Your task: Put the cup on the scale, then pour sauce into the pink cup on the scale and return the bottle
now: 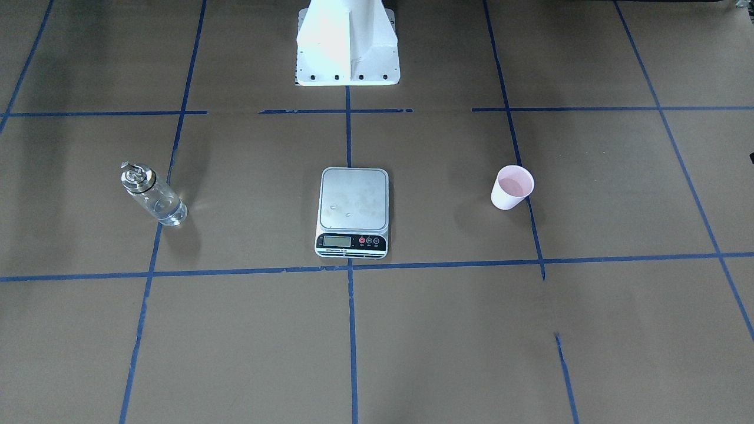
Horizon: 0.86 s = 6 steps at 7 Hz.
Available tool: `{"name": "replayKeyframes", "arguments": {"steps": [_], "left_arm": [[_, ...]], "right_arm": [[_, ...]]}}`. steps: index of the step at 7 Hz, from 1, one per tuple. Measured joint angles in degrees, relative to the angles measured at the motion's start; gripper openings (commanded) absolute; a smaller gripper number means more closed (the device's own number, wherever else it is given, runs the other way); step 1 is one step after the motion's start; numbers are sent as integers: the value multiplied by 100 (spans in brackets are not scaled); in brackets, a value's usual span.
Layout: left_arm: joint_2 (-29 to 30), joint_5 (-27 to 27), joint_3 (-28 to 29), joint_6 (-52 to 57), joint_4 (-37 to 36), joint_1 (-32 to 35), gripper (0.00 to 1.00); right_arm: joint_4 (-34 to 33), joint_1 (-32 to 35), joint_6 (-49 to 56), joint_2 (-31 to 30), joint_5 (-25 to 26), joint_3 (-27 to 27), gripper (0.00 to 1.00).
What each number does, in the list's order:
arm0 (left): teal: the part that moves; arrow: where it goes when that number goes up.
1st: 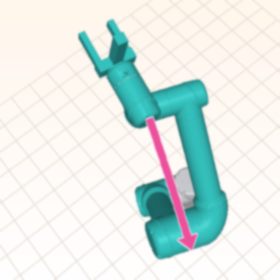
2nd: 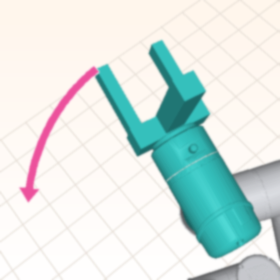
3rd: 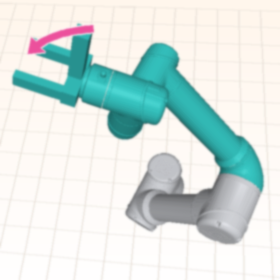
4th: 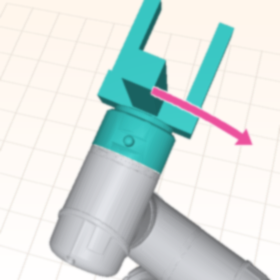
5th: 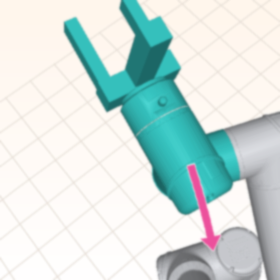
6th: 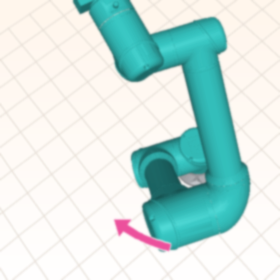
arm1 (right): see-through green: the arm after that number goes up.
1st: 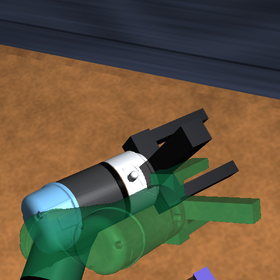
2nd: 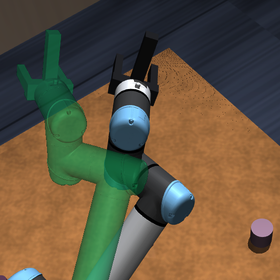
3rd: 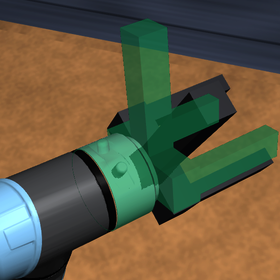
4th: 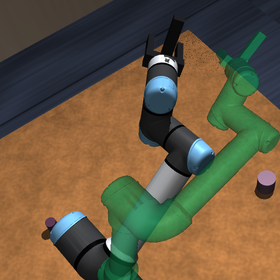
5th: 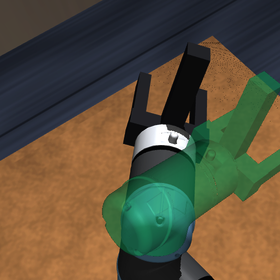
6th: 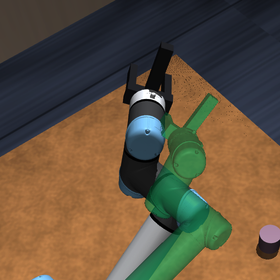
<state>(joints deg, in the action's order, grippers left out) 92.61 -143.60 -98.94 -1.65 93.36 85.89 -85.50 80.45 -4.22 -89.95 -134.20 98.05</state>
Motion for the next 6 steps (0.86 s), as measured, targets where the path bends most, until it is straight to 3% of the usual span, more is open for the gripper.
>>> {"name": "replayKeyframes", "arguments": {"steps": [2,3,6], "left_arm": [[27,-348,-333,-637,225,-493,100],[118,-208,-580,-1428,335,-977,100],[585,982,-1021,-3862,706,-2556,100]], "right_arm": [[138,-29,-58,-22,-76,15,100],[207,-67,-66,-35,-120,19,100],[287,-136,-68,-37,-419,25,100]]}}
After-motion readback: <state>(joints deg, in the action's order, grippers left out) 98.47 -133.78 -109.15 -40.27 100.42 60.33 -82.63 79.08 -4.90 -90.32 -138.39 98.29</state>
